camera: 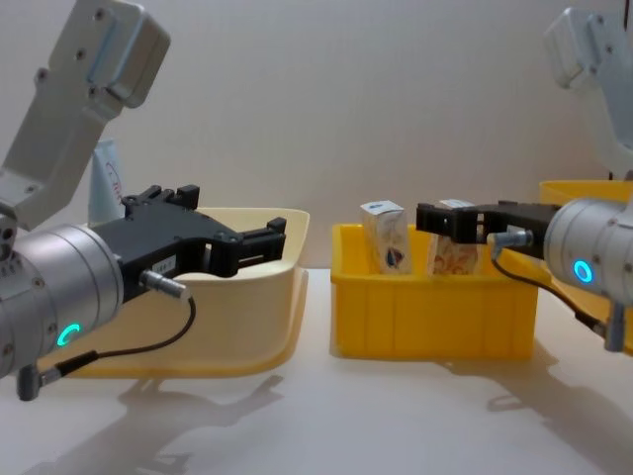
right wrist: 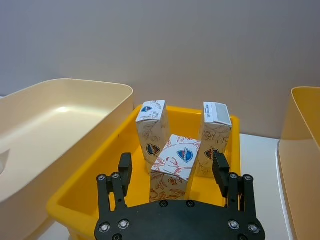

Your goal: Bimanual collaborative sorting of washing and personal care products

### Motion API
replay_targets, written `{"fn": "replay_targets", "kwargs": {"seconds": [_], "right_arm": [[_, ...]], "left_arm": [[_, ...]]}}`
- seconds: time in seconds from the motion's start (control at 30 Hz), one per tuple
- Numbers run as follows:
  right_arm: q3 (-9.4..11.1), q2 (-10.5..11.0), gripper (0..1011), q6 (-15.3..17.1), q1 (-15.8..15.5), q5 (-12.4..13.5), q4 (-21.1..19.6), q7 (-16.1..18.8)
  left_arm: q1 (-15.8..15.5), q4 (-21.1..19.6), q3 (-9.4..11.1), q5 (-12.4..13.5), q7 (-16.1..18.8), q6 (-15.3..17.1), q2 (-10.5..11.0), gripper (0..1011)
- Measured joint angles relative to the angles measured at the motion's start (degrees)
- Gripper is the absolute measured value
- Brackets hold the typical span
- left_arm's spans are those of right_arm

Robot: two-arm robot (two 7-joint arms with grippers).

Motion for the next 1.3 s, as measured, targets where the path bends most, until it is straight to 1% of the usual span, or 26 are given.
{"fn": "replay_targets", "kwargs": {"seconds": [0.27, 0.43, 0.7, 1.03, 1.13, 1.3], "right_arm": [[-0.2, -1.9, 1001, 0.11, 0.5, -1.31, 2.17, -2.32], [-0.32, -2.55, 1001, 0.11, 0.82, -1.75, 3.13, -2.85], [-0.61, -4.15, 1001, -0.25, 1.99, -2.66, 5.73, -3.58], [-0.62, -5.41, 1001, -1.14, 2.79, -3.7, 7.5, -4.69], [-0.62, -5.61, 959, -1.29, 2.9, -3.85, 7.77, -4.84], [-0.59, -5.91, 837, -1.46, 3.1, -4.13, 8.19, -5.12]], "left_arm": [[0.0, 0.0, 0.0, -0.01, 0.0, 0.0, 0.0, 1003], [0.0, 0.0, 0.0, 0.0, 0.0, 0.0, 0.0, 1003], [0.0, 0.0, 0.0, 0.0, 0.0, 0.0, 0.0, 1003], [0.0, 0.0, 0.0, 0.0, 0.0, 0.0, 0.0, 1003], [0.0, 0.0, 0.0, 0.0, 0.0, 0.0, 0.0, 1004], [0.0, 0.0, 0.0, 0.0, 0.0, 0.0, 0.0, 1003]]}}
